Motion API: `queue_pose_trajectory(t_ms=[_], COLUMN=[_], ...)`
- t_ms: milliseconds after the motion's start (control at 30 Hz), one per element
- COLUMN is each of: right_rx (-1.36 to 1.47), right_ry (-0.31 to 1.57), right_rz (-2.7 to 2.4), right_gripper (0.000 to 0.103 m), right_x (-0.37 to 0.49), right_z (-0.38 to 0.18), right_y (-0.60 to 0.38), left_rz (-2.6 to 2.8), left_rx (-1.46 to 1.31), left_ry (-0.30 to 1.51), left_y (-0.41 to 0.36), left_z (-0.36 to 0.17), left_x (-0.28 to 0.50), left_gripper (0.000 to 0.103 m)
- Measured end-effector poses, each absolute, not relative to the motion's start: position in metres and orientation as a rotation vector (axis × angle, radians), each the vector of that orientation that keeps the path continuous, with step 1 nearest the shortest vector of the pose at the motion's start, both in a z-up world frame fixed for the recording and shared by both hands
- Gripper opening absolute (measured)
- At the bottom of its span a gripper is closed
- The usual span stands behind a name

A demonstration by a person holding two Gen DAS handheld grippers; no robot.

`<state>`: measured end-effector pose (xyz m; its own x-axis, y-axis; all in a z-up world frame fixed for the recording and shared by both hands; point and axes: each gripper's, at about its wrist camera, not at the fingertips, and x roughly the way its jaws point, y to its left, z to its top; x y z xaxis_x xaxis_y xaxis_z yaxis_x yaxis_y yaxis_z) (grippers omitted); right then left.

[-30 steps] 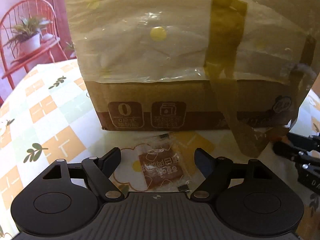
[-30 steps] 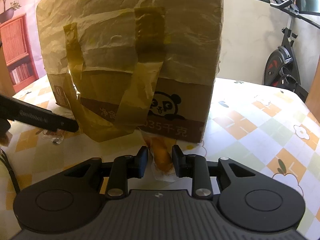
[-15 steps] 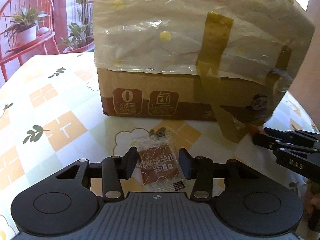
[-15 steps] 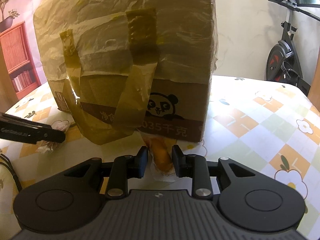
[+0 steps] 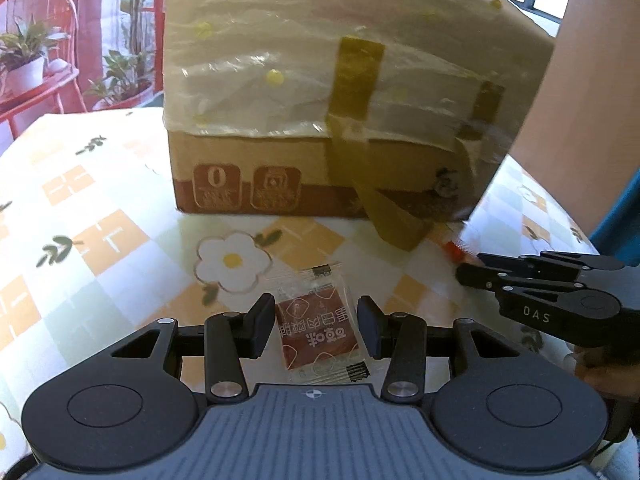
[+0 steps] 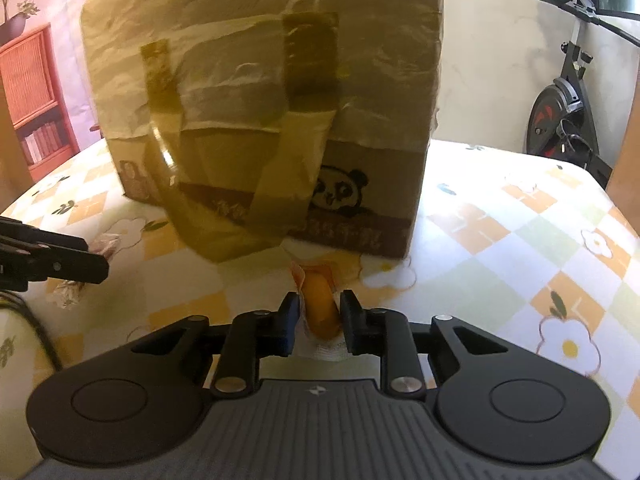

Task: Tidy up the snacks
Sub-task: 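Lift both held snacks and carry them over the box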

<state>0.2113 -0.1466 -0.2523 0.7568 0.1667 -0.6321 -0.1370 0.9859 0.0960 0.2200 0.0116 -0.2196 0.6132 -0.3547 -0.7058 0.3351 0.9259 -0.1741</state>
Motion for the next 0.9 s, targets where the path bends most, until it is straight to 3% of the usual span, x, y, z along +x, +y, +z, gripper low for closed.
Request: queue_pose_trajectory(t_ms=[467, 900], right_rx=[0.211, 0.222], right_ry=[0.691, 0.426], right_rz=[0.148, 0.180], right_gripper=[0.022, 0.022], right_x=[0.165, 0.160], right_z=[-0.232, -0.137], right_y=[-0.163, -0.172], left_rz=[-0.421, -0.422], left_rx=[-0.036, -0.045], left_ry=[0.730, 0.428], left_y=[0.020, 0.040], left_z=[-0.202, -0.104], left_x=[0.211, 0.224], left_gripper=[0.048, 0.048])
